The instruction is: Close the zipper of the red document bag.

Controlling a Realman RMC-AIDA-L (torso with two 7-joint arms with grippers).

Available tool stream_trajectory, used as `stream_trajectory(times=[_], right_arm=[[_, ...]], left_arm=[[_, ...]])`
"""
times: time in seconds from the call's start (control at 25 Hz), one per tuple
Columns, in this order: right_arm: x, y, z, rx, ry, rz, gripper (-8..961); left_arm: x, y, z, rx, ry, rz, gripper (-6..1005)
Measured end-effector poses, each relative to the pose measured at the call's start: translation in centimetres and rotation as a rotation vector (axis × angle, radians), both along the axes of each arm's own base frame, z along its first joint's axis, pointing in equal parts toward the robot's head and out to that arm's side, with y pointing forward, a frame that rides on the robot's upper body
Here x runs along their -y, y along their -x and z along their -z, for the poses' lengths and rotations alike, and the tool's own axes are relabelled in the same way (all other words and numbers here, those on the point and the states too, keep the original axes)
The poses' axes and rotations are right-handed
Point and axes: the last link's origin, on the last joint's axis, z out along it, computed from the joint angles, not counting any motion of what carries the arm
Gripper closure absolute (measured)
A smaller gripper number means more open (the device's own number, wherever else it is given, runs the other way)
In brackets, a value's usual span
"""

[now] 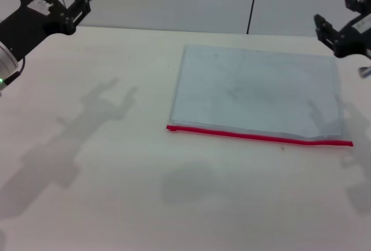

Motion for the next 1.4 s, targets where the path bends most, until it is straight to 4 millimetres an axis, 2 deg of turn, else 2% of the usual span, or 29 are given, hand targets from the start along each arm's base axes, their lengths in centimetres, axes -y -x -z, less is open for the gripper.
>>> stream_trajectory(times=[0.16,0.32,0.6,1.4], right_arm=[[-0.1,-0.7,1.1,-0.085,-0.108,0.001,349],[-0.5,-2.6,1.2,-0.187,-0.223,0.061,351],[-1.3,-5.1,2.5,-0.334,-0.284,0.142,358],[-1.9,-5.2,3.3,-0.339,-0.291,0.136,366]], left_arm=[[0.4,0.6,0.7,0.058,-0.106,0.028,482],[0.4,0.9,1.6,0.124,-0.162,0.008,487],[0.1,1.3,3.0,0.148,-0.179,-0.038,487],[-0.3,1.2,3.4,0.151,-0.16,-0.056,488]])
